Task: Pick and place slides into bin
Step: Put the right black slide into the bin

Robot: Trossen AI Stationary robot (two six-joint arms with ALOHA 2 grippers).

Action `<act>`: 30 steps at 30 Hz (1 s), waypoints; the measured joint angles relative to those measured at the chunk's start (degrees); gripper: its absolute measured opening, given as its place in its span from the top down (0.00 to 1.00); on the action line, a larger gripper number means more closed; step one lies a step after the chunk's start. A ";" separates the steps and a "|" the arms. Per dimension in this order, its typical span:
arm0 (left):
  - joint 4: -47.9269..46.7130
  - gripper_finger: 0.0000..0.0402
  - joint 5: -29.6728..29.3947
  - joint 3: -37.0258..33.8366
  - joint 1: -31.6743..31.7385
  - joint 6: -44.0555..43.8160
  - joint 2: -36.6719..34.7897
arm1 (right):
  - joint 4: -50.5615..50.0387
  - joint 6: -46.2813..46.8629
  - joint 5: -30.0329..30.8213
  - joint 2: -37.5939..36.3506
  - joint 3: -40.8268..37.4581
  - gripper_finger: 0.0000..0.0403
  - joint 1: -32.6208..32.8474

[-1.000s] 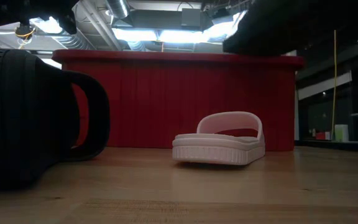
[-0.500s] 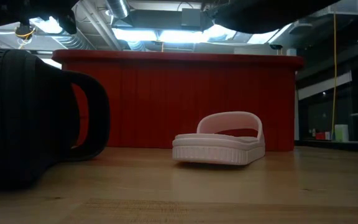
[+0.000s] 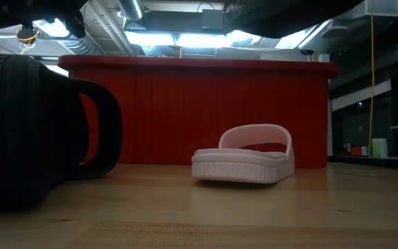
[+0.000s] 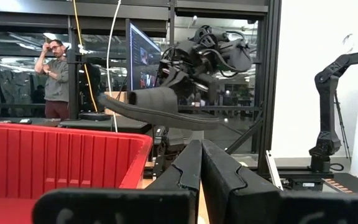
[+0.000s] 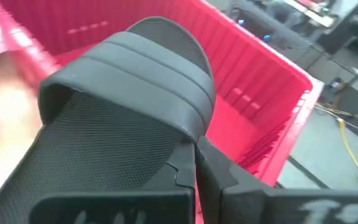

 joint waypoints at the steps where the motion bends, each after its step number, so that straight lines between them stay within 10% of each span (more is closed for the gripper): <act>1: 0.00 0.99 0.00 0.00 -0.01 0.00 0.00 | 0.25 0.28 0.39 0.00 0.00 1.00 -1.04; 15: 0.00 0.99 -4.28 0.00 -0.01 0.02 0.00 | 5.25 -10.10 0.39 0.00 0.00 1.00 -16.54; 30: 0.04 0.99 -4.28 0.02 0.01 0.01 0.00 | 27.12 -37.09 -12.24 -4.16 -0.02 1.00 -34.79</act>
